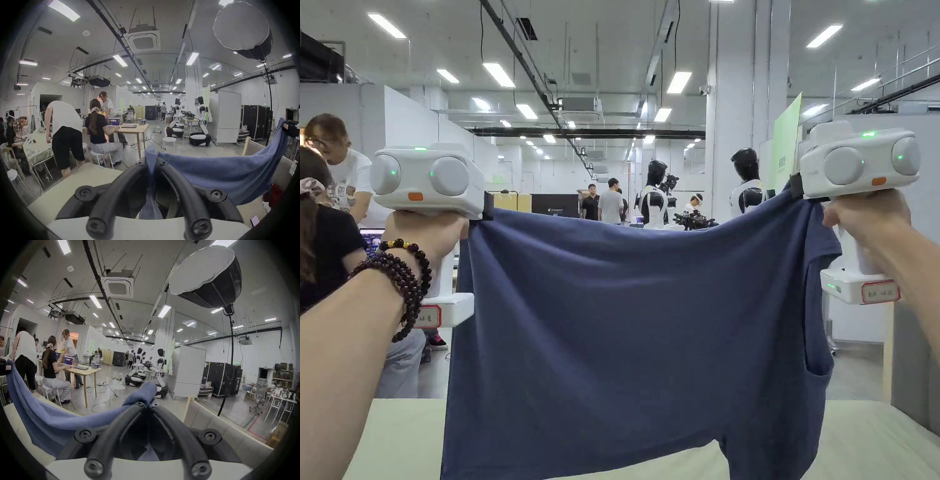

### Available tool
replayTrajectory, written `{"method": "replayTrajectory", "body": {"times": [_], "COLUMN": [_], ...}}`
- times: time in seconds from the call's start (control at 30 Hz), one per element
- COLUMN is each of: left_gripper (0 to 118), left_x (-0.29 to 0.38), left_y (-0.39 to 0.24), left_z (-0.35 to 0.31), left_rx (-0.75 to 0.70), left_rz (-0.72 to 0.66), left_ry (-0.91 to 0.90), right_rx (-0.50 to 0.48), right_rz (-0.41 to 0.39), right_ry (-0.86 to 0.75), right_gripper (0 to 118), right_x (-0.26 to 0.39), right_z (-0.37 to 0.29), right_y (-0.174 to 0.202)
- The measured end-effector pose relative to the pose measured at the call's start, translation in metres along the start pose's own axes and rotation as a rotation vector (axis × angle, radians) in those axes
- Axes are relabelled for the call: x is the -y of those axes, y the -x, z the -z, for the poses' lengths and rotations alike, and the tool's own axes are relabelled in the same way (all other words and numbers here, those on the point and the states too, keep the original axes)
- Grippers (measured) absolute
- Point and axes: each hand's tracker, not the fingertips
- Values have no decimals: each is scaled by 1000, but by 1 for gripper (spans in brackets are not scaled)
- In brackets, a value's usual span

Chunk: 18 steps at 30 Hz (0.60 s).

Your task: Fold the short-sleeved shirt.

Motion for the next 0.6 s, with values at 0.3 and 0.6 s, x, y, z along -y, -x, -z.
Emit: {"method": "replayTrajectory", "body": {"times": [0.3, 0.6], "left_gripper": [6, 6], "left_x": [75, 157], "left_y": [1, -2], "left_z": [21, 35], "left_rx": [-8, 1], "left_rz": [-21, -59], "left_ry": [83, 204], "right_rx": [-40, -55], "right_rz": [23, 25], "right_ry": [89, 214], "right_gripper": [1, 1], "right_x": [83, 163], "right_z": [17, 24], "right_y": [13, 34]}}
